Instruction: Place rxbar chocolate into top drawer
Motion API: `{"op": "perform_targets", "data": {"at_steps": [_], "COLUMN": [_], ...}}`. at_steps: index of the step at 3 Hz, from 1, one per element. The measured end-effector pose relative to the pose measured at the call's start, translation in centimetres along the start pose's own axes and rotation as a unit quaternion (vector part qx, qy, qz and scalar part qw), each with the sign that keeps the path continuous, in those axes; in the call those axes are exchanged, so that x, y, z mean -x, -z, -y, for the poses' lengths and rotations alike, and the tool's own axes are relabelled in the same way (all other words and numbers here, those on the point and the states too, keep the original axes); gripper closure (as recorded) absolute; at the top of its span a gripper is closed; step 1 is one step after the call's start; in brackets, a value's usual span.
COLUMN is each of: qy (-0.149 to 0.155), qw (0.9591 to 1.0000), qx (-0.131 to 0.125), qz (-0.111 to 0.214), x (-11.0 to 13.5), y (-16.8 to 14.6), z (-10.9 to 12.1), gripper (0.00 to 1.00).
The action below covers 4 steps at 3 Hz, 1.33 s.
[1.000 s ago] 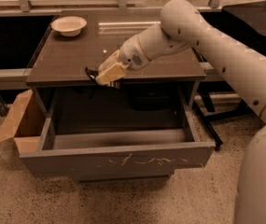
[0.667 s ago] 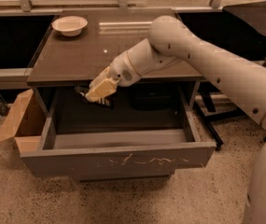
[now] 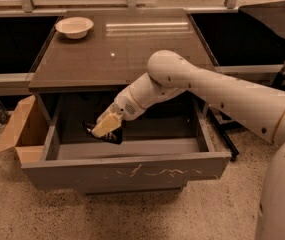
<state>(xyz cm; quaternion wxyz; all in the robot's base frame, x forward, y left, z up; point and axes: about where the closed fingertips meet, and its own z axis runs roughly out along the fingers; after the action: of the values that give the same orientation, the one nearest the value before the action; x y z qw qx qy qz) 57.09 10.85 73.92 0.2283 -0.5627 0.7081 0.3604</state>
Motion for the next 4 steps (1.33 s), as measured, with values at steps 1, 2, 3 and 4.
{"op": "perform_targets", "data": {"at_steps": [1, 2, 3, 4], "qy": [-0.012, -0.013, -0.013, -0.013], "qw": [0.9996, 0.9996, 0.9996, 0.9996], "qx": [-0.016, -0.018, -0.018, -0.018], "qz": [-0.017, -0.019, -0.019, -0.019], "x": [-2.18, -2.35, -2.35, -2.35], "y": [-0.76, -0.73, -0.74, -0.74], "z": [1.55, 1.72, 1.72, 1.72], "gripper": [0.88, 0.64, 0.4, 0.18]}}
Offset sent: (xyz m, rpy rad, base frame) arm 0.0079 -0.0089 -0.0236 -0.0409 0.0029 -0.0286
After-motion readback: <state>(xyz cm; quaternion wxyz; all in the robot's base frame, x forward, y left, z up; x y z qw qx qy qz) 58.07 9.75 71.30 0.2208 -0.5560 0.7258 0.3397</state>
